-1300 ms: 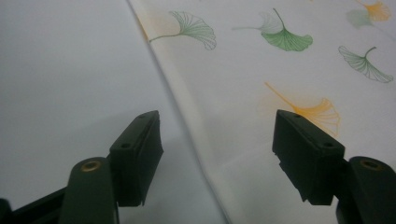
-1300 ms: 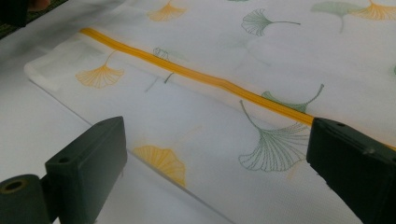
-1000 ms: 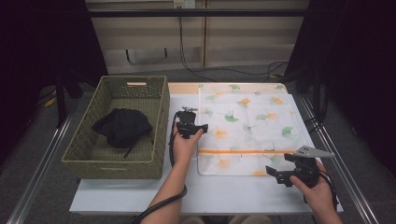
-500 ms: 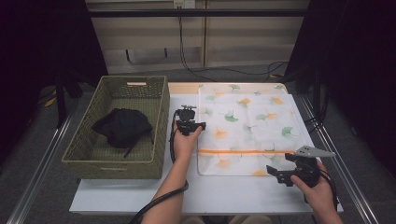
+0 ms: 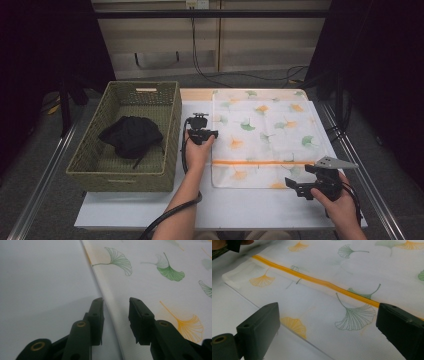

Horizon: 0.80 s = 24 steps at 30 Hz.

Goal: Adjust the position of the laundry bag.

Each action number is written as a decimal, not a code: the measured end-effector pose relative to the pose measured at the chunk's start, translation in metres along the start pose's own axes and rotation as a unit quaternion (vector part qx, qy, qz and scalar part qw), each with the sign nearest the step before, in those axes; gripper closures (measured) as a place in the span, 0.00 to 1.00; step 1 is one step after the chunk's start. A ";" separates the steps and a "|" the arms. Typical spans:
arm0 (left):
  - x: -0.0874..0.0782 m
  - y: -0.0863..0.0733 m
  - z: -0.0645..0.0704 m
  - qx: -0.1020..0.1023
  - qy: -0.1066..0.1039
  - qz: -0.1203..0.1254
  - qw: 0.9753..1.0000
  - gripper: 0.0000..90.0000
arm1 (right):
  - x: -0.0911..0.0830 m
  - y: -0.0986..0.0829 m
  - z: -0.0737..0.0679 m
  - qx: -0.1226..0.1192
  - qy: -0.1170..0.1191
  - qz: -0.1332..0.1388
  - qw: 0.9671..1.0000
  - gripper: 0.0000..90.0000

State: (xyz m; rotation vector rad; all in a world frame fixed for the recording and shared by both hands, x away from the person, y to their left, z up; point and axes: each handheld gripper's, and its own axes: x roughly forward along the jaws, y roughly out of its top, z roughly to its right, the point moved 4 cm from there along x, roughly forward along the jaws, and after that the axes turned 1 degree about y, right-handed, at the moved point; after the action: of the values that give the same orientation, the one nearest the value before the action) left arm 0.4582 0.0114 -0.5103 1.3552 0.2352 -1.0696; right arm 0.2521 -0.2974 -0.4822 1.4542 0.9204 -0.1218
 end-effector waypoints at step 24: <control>-0.003 0.003 -0.001 -0.032 -0.004 -0.011 0.999 1.00 | 0.000 -0.001 0.000 0.001 -0.002 0.000 1.000 0.06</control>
State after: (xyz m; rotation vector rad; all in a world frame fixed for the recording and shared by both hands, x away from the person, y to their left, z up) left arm 0.4594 0.0136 -0.5062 1.2934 0.2766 -1.0770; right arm 0.2513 -0.2978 -0.4827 1.4562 0.9175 -0.1254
